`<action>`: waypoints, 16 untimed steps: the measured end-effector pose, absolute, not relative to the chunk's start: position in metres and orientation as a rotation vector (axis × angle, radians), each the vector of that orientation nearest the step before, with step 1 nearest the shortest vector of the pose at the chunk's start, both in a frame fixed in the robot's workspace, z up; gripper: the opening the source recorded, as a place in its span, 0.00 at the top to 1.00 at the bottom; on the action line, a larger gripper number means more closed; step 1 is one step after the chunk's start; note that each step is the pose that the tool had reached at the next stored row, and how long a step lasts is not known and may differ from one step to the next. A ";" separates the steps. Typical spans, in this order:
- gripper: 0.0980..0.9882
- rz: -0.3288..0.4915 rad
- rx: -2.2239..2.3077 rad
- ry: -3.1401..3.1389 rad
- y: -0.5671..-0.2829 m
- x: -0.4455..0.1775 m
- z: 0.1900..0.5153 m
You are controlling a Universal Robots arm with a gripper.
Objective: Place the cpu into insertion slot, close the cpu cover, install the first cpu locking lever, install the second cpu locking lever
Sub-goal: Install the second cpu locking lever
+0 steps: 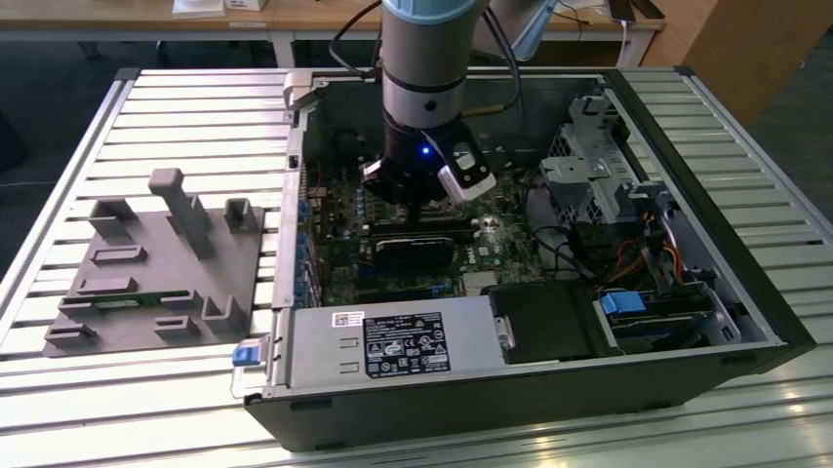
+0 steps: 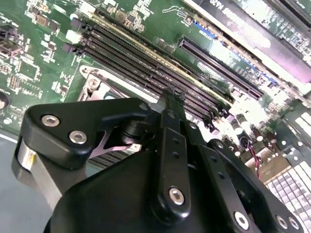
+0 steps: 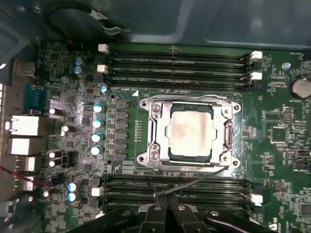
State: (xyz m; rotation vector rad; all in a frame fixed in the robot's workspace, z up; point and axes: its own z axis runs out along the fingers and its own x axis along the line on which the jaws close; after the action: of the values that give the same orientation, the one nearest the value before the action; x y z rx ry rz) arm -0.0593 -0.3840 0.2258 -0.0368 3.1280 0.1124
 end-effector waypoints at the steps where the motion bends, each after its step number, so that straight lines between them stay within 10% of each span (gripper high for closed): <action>1: 0.99 0.112 -0.037 3.128 -0.384 -0.059 0.228; 16: 0.99 0.110 -0.037 3.135 -0.384 -0.051 0.247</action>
State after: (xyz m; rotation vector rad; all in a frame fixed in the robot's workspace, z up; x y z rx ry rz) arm -0.0513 -0.3836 0.2472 -0.0365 3.1351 0.1097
